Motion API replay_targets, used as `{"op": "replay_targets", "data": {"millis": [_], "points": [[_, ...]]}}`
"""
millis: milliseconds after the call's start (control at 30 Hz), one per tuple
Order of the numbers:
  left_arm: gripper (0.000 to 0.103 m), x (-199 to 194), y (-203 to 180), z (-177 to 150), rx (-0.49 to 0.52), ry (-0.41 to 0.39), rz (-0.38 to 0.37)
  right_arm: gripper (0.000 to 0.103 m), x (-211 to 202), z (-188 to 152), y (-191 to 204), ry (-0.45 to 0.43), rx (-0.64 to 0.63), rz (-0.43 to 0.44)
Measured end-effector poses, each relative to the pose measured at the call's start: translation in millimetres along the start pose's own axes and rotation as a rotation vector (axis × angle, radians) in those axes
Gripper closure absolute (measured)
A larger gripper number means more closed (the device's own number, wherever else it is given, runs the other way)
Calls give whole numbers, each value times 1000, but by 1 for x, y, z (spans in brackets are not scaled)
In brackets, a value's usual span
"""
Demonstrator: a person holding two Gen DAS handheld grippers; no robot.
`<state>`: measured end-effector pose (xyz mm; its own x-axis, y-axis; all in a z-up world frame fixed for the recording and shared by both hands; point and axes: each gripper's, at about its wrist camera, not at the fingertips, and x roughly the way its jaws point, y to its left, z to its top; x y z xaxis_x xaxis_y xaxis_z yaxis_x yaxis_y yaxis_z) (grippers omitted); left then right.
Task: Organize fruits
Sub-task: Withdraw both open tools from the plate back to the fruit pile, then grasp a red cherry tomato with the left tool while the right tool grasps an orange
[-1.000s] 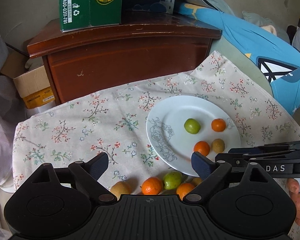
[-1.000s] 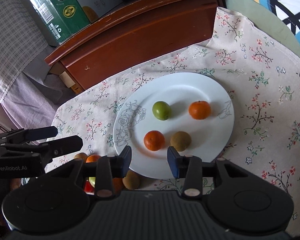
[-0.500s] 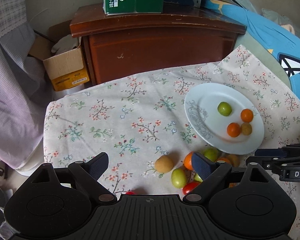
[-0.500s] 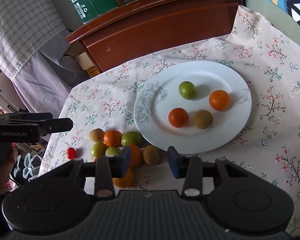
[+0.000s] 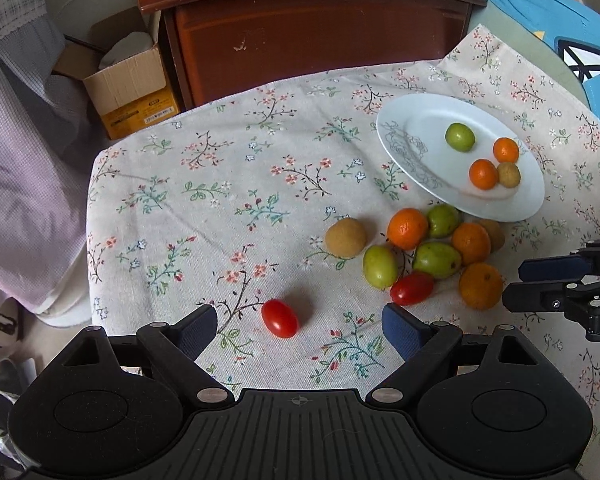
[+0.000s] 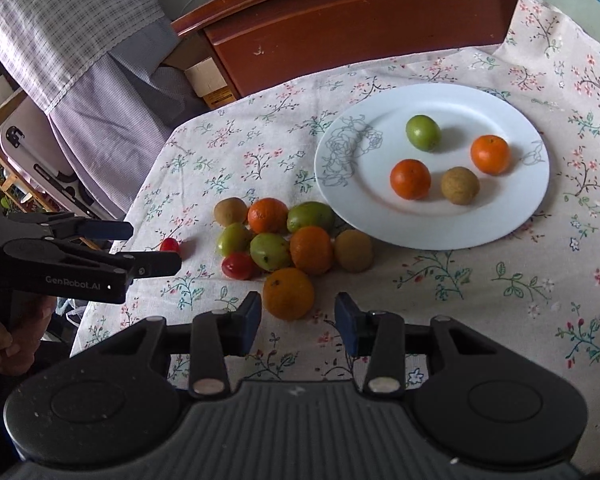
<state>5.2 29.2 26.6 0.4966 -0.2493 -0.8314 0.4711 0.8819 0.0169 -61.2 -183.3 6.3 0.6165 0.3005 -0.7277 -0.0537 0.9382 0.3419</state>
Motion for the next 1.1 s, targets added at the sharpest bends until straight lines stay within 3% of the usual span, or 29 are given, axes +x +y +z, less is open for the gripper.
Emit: {"op": "replay_targets", "data": {"millis": [233, 600, 733, 933, 1033, 1100], "points": [[14, 6, 3, -2, -32, -4, -7, 57, 7, -3, 4, 11, -8, 6], [29, 14, 5, -3, -61, 1, -17, 57, 17, -4, 12, 3, -60, -18], [46, 18, 9, -3, -90, 14, -14, 57, 20, -5, 12, 2, -63, -21], [50, 18, 13, -3, -118, 1, -8, 59, 22, -6, 13, -7, -77, -26], [66, 16, 16, -2, -131, -5, -2, 67, 23, -6, 14, -5, -80, -22], [71, 16, 19, -2, -150, -7, -7, 68, 23, -6, 13, -8, -81, -25]]}}
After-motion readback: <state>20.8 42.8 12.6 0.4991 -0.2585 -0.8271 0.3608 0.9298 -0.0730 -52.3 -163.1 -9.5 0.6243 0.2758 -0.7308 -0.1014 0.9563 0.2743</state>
